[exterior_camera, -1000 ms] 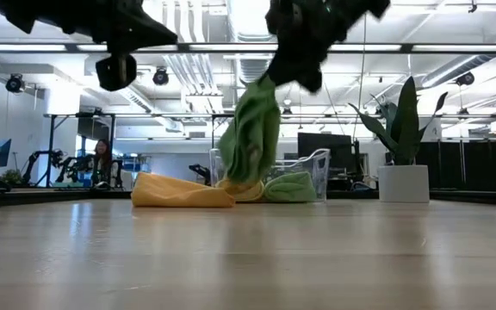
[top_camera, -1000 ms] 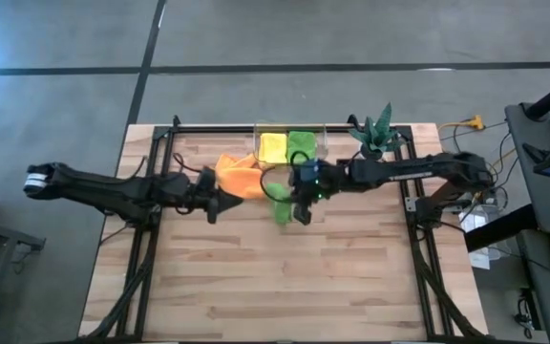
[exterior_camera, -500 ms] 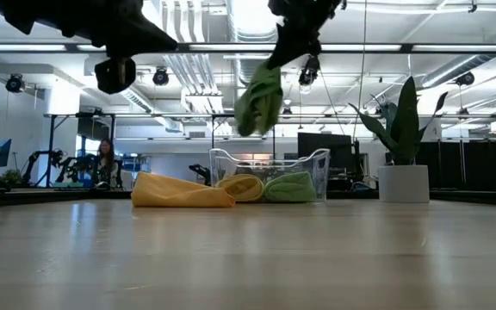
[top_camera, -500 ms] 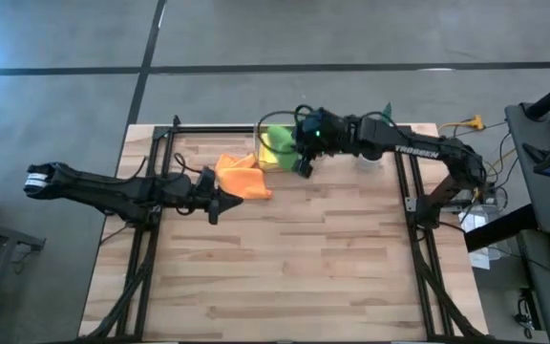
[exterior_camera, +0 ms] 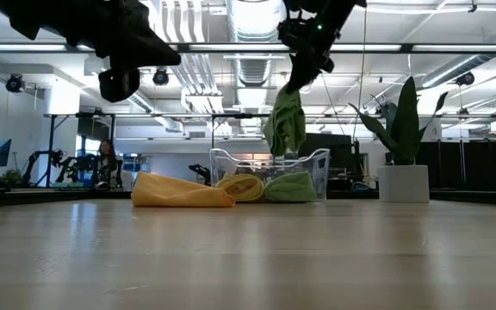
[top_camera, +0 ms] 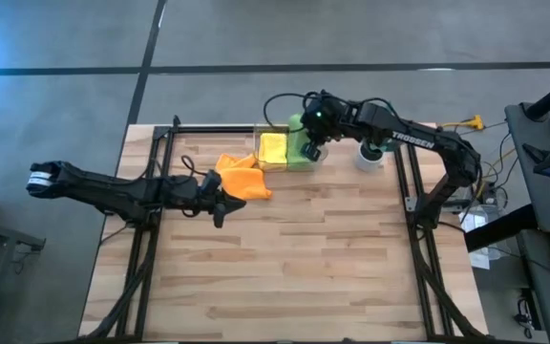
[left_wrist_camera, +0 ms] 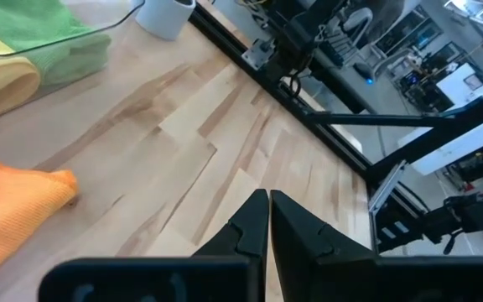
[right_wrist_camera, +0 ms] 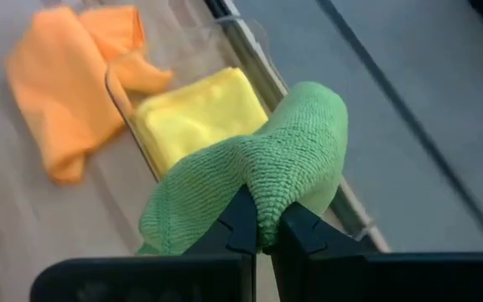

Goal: Fold microfiber towels
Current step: Put the folded green microfiber towel into the transparent bin

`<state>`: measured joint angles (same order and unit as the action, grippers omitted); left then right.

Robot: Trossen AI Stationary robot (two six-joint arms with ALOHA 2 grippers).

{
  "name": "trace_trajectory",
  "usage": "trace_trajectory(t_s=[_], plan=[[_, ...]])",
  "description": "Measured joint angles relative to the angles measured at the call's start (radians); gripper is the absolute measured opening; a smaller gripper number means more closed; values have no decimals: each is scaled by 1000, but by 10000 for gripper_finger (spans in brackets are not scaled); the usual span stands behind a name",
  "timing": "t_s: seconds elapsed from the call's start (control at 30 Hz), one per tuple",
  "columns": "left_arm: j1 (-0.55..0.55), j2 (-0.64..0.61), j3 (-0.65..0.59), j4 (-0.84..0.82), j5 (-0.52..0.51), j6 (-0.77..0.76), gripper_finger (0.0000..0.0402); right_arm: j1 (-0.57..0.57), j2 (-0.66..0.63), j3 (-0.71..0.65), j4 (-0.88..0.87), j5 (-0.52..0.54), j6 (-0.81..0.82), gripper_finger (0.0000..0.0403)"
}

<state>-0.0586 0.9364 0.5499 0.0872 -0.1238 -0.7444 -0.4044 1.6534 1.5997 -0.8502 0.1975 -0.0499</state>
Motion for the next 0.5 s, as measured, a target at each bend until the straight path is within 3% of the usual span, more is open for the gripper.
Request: trace_trajectory(t_s=[0.5], plan=[[0, 19, 0, 1, 0, 1, 0, -39, 81, -1, 174, -119, 539, 9]])
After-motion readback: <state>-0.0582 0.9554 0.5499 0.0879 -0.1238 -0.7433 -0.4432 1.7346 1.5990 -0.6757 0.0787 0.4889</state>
